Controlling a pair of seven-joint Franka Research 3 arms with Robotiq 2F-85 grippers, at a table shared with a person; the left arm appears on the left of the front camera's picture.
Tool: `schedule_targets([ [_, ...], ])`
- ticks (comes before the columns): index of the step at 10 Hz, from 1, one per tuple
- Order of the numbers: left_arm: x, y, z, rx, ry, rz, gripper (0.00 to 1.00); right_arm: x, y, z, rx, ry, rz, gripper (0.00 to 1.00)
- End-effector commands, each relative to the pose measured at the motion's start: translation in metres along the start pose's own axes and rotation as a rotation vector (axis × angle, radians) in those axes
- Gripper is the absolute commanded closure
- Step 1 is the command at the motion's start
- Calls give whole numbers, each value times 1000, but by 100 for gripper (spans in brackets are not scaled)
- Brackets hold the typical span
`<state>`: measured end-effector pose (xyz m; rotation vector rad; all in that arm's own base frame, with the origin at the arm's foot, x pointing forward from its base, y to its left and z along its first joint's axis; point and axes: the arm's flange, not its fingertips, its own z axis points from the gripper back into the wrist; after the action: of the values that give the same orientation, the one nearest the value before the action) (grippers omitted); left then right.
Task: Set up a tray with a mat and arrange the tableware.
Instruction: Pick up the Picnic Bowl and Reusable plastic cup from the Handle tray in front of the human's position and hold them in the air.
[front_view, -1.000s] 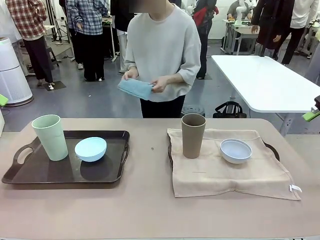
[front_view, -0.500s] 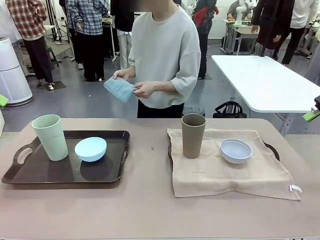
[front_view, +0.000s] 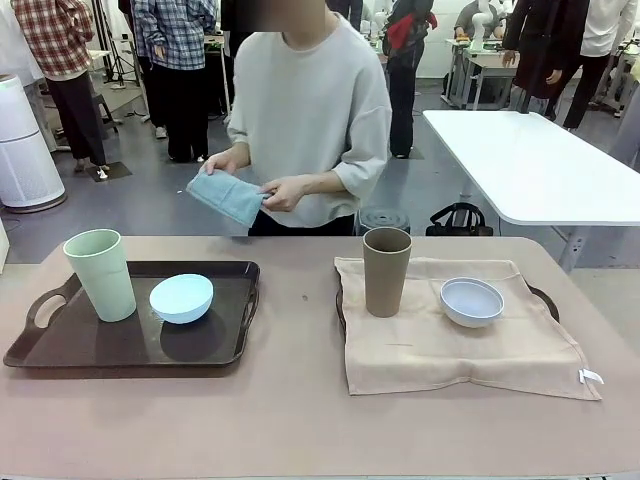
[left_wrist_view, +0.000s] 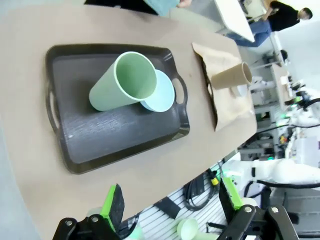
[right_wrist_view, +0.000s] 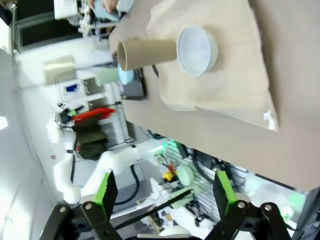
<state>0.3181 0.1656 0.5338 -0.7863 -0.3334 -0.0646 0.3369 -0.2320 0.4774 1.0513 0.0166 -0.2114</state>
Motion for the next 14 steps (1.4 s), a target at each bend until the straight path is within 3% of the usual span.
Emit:
schedule_targets([
  [1,5,22,9,-118,-30,-3,0,4,-20,16,100,16,-29,0],
  [3,6,53,25,-198,-75,51,0,-12,-37,33,153,7,-31,0],
  [6,-6,90,60,-236,-40,131,0,-27,-58,55,190,-27,-47,0],
  [8,-17,97,80,-191,-11,151,0,-30,-54,53,189,-31,-45,0],
  [13,-18,96,75,-208,-26,176,0,-35,-58,53,166,-33,-72,0],
  [14,-20,98,63,-302,-22,88,0,-35,-58,53,166,-33,-72,0],
])
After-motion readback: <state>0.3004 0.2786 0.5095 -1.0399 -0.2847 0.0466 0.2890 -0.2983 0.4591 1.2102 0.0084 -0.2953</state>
